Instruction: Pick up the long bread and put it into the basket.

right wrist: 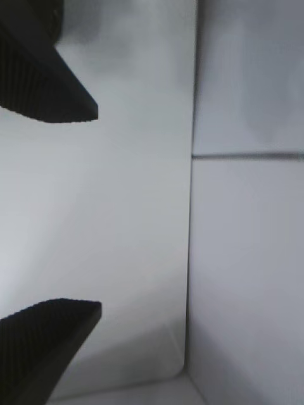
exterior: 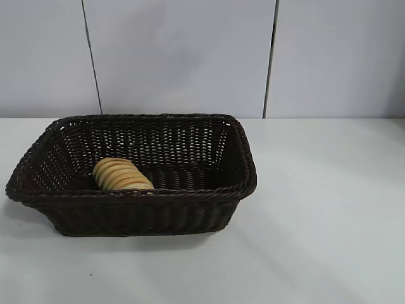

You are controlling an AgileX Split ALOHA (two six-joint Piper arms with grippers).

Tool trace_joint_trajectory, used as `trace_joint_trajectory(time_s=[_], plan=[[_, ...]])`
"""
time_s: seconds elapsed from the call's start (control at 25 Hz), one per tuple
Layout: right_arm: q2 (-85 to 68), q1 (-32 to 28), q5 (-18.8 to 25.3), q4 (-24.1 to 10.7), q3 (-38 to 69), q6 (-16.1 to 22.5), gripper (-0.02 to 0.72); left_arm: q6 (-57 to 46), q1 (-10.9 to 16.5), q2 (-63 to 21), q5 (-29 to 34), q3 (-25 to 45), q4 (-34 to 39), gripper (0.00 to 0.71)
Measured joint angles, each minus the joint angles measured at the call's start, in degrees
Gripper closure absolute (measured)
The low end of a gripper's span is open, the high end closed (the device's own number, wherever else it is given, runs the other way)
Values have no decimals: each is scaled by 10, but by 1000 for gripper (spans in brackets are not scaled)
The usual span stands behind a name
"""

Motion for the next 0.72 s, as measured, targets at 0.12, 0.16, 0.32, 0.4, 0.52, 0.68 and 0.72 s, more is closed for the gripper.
trace_joint_trajectory(time_s=[0.12, 0.16, 0.32, 0.4, 0.52, 0.68, 0.72], plan=[[-30, -84, 3, 26, 0, -24, 168, -1, 0, 0, 0, 0, 0, 105], [-37, -110, 3, 41, 0, -31, 168, -1, 0, 0, 0, 0, 0, 105], [-74, -163, 6, 125, 0, -67, 168, -1, 0, 0, 0, 0, 0, 105], [-106, -165, 6, 160, 0, -90, 168, -2, 0, 0, 0, 0, 0, 105], [-176, -165, 6, 185, 0, -115, 168, -2, 0, 0, 0, 0, 0, 105], [-292, -165, 6, 190, -3, -124, 168, -2, -8, 0, 0, 0, 1, 105], [-323, -165, 6, 194, -3, -124, 168, -2, -14, 0, 0, 0, 1, 105]])
